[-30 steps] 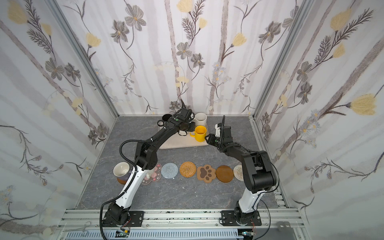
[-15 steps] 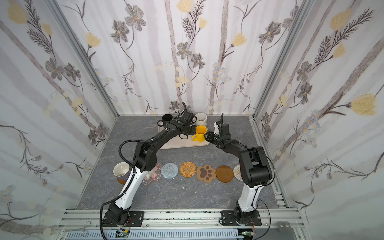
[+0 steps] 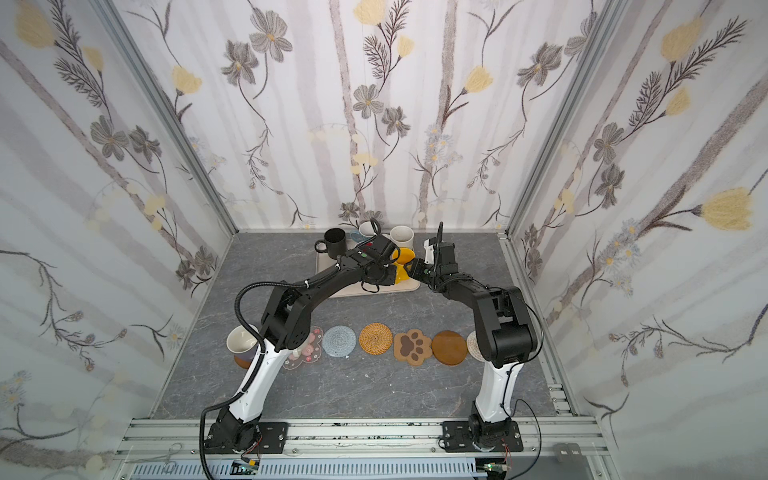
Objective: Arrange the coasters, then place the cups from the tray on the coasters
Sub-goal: 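Grasp the yellow mug rim with the right gripper while the left hovers nearby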
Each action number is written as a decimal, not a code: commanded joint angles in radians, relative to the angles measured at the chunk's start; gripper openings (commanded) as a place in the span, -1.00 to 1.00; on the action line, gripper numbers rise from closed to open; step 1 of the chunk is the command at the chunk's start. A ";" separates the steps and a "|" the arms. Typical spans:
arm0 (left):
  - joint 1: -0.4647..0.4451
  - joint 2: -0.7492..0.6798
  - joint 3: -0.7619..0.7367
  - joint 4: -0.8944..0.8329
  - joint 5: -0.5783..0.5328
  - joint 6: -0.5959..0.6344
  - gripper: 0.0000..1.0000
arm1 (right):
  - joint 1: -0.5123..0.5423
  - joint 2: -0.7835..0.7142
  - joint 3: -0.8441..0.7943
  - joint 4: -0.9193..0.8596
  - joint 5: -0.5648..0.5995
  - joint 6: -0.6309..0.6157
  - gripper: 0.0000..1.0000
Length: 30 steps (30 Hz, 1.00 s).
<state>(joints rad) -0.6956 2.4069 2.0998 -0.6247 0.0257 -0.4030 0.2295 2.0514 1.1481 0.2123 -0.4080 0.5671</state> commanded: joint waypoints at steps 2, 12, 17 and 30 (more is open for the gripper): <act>-0.001 -0.060 -0.068 0.050 -0.026 -0.036 -0.58 | 0.011 -0.015 0.007 -0.044 0.059 -0.016 -0.06; -0.001 -0.269 -0.276 0.117 -0.045 -0.032 -0.57 | 0.073 -0.110 -0.017 -0.121 0.181 -0.020 0.37; -0.005 -0.418 -0.427 0.175 -0.061 -0.048 -0.42 | 0.112 -0.121 -0.018 -0.146 0.230 -0.002 0.48; -0.025 -0.760 -0.683 0.243 -0.029 -0.056 0.77 | 0.157 -0.057 0.004 -0.147 0.300 0.074 0.38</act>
<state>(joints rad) -0.7208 1.7039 1.4387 -0.4267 -0.0078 -0.4706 0.3809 1.9770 1.1427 0.0494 -0.1413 0.6132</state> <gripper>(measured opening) 0.857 0.691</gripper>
